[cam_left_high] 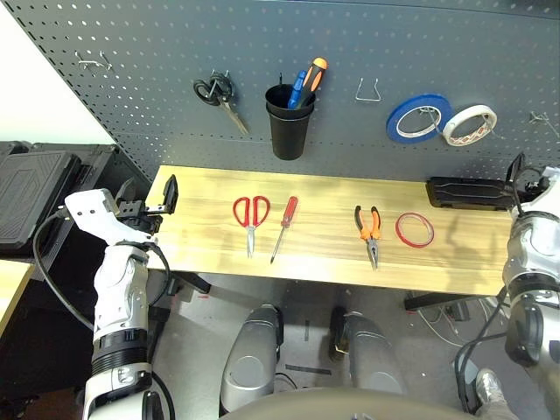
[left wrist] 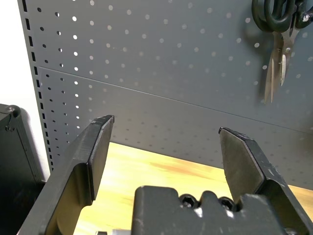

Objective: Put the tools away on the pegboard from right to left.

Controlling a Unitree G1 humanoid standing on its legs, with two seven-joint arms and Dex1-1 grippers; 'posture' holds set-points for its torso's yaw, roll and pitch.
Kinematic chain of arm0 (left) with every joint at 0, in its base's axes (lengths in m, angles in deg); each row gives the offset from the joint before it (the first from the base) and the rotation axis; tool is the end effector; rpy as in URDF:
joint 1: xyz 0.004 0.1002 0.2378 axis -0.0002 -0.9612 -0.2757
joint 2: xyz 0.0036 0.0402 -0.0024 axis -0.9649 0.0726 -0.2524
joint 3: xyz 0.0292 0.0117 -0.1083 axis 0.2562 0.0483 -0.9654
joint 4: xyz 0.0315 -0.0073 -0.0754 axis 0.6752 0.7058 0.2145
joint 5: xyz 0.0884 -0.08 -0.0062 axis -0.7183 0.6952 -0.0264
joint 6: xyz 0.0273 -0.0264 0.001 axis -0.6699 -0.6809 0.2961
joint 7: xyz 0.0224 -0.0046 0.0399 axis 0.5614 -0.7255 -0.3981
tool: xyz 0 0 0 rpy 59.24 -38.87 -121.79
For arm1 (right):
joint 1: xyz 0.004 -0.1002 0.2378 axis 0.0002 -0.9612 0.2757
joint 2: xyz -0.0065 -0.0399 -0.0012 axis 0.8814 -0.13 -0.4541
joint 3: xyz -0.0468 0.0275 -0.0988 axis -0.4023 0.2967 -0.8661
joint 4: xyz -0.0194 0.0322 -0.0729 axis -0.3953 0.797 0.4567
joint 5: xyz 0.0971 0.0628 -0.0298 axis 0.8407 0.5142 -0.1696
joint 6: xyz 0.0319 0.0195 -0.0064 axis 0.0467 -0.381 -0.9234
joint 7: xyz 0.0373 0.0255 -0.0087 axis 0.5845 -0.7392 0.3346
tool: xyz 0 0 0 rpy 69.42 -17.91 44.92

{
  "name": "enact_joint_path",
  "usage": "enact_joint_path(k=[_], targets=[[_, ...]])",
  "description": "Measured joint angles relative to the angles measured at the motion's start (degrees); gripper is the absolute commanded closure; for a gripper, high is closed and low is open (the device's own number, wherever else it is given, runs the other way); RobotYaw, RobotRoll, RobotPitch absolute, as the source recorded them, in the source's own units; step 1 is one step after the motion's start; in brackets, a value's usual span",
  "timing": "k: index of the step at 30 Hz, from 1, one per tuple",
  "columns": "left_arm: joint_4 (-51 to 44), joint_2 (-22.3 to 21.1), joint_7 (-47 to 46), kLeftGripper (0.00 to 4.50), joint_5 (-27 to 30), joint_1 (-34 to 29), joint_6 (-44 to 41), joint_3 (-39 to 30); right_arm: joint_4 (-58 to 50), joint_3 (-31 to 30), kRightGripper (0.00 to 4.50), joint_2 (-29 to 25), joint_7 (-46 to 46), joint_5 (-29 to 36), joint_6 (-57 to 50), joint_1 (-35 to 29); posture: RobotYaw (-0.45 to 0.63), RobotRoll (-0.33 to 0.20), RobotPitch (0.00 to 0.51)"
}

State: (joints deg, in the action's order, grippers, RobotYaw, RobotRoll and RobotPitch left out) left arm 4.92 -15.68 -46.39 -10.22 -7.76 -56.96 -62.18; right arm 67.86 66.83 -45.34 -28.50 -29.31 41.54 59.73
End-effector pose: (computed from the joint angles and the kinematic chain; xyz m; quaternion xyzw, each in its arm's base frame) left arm 0.2317 0.2934 0.0626 -0.0100 -0.0847 0.0235 0.9961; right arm 0.2701 -0.3451 0.0505 -0.0406 -0.1249 -0.2759 0.9522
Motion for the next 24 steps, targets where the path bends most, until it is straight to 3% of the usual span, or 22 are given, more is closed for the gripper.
enact_joint_path(k=[12, 20, 24], targets=[[-3.34, 0.84, 1.36, 0.04, 0.18, -1.32, -2.36, 2.36, -0.01, -3.49, 0.00, -2.13, 3.21, -3.24, -3.95, -0.99, 0.25, 0.000, 0.206], [-14.60, 0.54, 8.40, 0.04, 1.28, -6.96, -10.55, 11.56, -0.38, -9.33, 0.00, -8.42, 15.79, -6.83, -13.47, -1.16, 0.23, 0.000, 0.221], [-19.71, -2.19, 13.32, 0.04, 1.29, -7.79, -15.43, 16.99, -0.41, -13.99, 0.00, -11.30, 24.96, -9.64, -19.90, -0.45, 0.21, 0.000, 0.231]])
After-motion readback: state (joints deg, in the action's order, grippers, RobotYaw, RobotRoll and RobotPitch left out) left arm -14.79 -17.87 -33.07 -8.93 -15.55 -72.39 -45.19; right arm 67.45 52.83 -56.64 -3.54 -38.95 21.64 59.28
